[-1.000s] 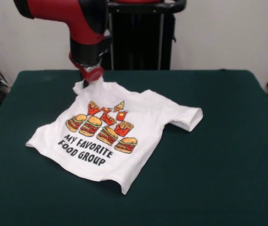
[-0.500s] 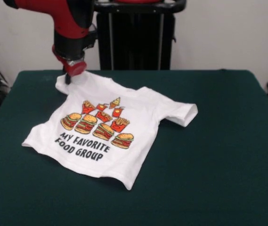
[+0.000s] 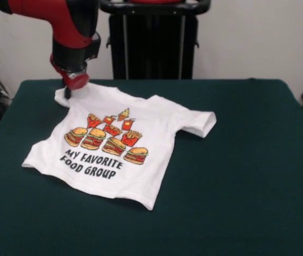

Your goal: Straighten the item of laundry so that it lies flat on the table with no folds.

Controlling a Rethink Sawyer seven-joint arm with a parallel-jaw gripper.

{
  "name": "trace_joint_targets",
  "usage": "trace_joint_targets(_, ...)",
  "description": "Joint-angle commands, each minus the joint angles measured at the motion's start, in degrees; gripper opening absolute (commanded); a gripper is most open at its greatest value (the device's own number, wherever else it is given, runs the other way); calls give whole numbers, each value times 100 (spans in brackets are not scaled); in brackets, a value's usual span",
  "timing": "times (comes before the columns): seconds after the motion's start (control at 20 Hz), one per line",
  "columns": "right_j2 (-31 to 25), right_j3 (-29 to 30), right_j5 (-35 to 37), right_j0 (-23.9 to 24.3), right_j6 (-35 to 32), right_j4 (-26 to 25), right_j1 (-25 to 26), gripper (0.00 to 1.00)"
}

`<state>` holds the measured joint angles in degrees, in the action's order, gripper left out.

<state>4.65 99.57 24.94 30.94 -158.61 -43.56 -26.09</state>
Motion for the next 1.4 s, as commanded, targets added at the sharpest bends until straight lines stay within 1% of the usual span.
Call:
trace_joint_targets(0.05, -119, -396, -435, -117, 23, -219, 604, 0)
trace_joint_targets(0.25, -92, -287, -426, -111, 39, -165, 572, 0)
trace_joint_targets(0.35, -30, -256, -490, -132, -83, -134, 566, 0)
trace_joint_targets(0.4, -41, -239, -516, -116, -54, -154, 554, 100)
trace_joint_targets(0.5, -60, -211, -493, -104, -51, -121, 522, 100)
trace_joint_targets(0.55, -44, -141, -382, -152, -39, -79, 377, 100)
trace_joint_targets(0.65, 75, 8, -173, -315, -33, 17, -21, 100)
trace_joint_targets(0.75, 165, 190, 230, -438, 192, 113, -547, 100)
trace_joint_targets(0.85, 159, 388, 536, -415, 404, 267, -1009, 100)
trace_joint_targets(0.95, 71, 479, 746, -323, 628, 381, -1316, 100)
trace_joint_targets(1.05, -200, 561, 628, -80, 916, 385, -1463, 100)
trace_joint_targets(1.1, -557, 642, 443, 230, 1265, 369, -1525, 100)
trace_joint_targets(1.15, -952, 695, 281, 563, 1501, 421, -1476, 100)
trace_joint_targets(1.2, -1264, 715, 205, 785, 1681, 441, -1399, 100)
trace_joint_targets(1.25, -1494, 695, 233, 918, 1780, 501, -1356, 100)
trace_joint_targets(1.4, -1901, 536, 217, 1086, 1733, 542, -1232, 100)
